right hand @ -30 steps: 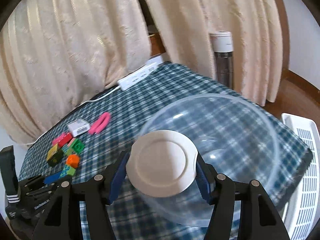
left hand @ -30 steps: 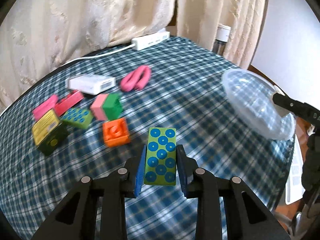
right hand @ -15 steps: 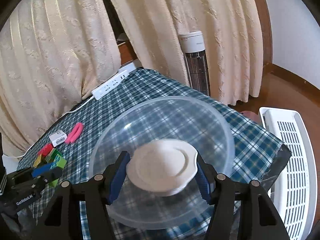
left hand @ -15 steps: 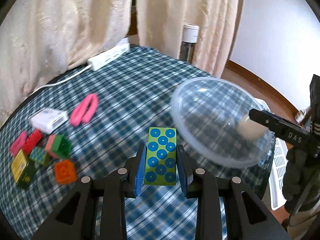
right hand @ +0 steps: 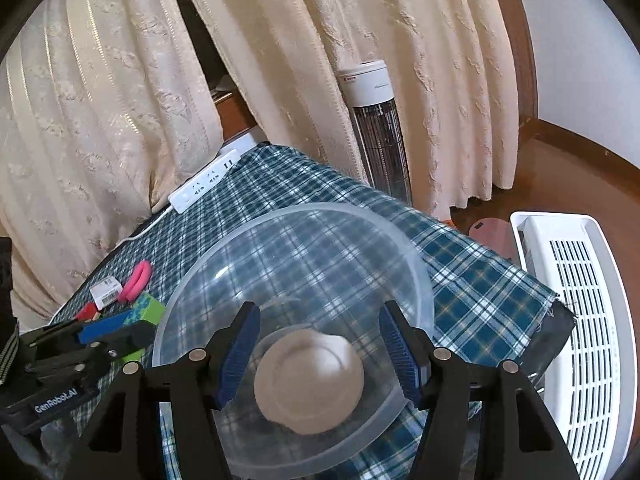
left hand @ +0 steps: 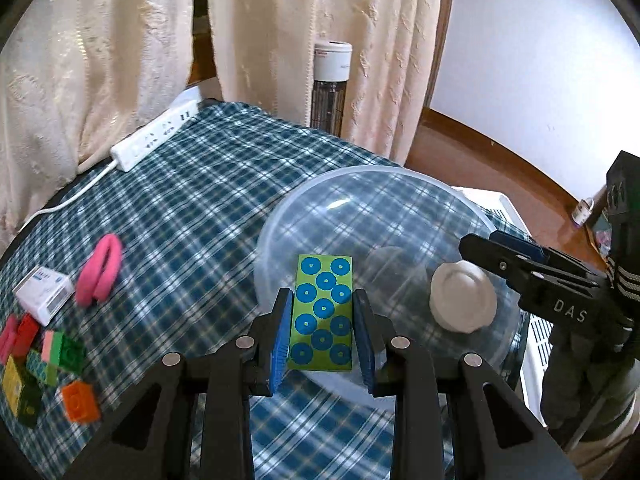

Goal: Organize objects
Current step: 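Carry brick with left gripper into clear bowl while right gripper lowers plate inside, then open left gripper releasing brick in bowl while right gripper releases plate, then grasp yellow-green box with left gripper while right gripper approaches orange block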

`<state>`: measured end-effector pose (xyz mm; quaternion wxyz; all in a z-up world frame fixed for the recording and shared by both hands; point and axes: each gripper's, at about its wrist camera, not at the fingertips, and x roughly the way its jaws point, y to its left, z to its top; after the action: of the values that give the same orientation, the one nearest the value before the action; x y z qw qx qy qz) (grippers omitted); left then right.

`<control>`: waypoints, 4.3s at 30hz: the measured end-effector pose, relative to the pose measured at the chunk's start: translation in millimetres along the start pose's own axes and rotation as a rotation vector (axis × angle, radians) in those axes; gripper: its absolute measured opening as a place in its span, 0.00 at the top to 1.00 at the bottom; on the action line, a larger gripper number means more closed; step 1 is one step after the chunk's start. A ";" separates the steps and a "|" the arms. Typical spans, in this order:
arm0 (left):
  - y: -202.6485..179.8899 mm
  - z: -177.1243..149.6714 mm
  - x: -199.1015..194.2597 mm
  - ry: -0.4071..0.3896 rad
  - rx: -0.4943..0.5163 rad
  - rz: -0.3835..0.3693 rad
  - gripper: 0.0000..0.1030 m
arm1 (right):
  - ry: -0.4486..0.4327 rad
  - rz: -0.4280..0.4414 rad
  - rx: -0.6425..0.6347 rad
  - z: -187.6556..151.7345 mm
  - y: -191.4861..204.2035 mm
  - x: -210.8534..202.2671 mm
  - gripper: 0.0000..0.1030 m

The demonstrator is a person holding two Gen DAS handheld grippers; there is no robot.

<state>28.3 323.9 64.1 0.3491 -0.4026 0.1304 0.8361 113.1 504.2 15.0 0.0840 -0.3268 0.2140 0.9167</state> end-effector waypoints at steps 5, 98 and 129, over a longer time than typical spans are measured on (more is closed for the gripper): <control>-8.1 7.0 12.4 0.008 0.020 -0.014 0.70 | 0.003 0.004 -0.008 -0.8 0.7 3.3 0.37; 276.4 -118.7 -93.0 -0.047 -0.673 0.515 0.23 | 0.139 0.197 -0.308 -51.8 188.1 21.0 0.18; 318.7 -131.4 -70.2 -0.017 -0.782 0.517 0.24 | 0.236 0.281 -0.416 -69.7 244.8 58.0 0.18</control>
<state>-84.4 -5.5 13.4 -0.0476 -0.4514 -0.1009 0.8853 35.7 254.8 12.3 -0.1385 -0.4086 0.0727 0.8992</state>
